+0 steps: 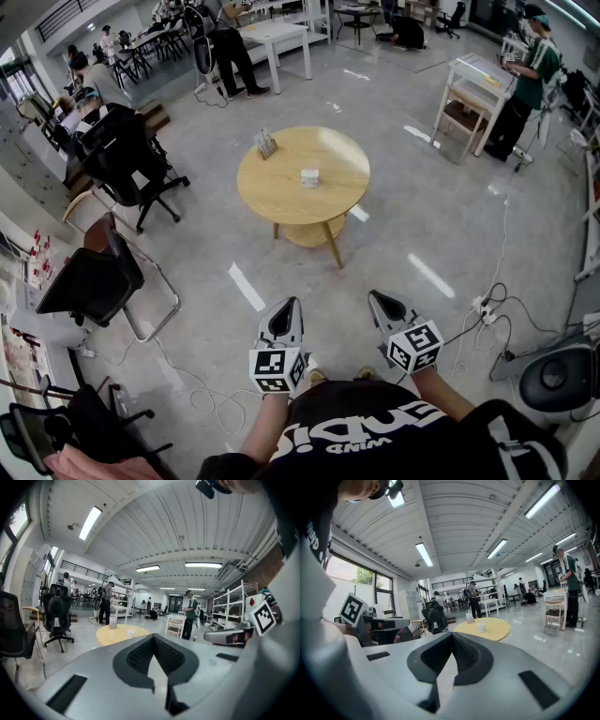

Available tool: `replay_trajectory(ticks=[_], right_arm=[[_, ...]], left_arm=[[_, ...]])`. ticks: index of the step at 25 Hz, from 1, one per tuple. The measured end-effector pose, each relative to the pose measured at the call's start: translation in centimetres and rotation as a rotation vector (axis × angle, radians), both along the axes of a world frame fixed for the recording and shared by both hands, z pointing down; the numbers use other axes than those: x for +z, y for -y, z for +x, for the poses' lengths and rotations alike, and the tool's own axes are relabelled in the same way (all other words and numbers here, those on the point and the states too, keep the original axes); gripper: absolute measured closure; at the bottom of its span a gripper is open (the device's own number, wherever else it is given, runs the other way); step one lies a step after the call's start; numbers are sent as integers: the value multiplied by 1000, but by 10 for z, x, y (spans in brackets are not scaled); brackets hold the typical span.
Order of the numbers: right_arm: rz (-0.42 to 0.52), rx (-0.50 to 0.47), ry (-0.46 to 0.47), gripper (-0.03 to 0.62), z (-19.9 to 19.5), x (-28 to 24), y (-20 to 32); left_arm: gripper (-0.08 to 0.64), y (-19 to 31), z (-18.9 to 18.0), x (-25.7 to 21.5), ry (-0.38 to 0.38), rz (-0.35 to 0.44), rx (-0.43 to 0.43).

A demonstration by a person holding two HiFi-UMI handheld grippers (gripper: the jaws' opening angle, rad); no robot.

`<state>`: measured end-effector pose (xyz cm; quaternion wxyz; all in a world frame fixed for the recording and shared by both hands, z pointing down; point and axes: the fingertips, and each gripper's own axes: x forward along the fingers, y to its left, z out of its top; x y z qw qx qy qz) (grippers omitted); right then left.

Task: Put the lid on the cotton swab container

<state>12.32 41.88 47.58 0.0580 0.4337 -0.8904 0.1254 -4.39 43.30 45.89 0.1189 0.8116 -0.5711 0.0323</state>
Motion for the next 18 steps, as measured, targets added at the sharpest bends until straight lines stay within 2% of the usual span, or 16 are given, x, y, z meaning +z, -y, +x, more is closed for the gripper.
replay_trajectory(ticks=[10,18], right_arm=[[29,-32,-1,589,-23,0,-7],[27,36,-11,589,-43,11,-8]], left_arm=[[549,3,-12,4,-17,7,17],[549,6,-43,11,-12,3,50]])
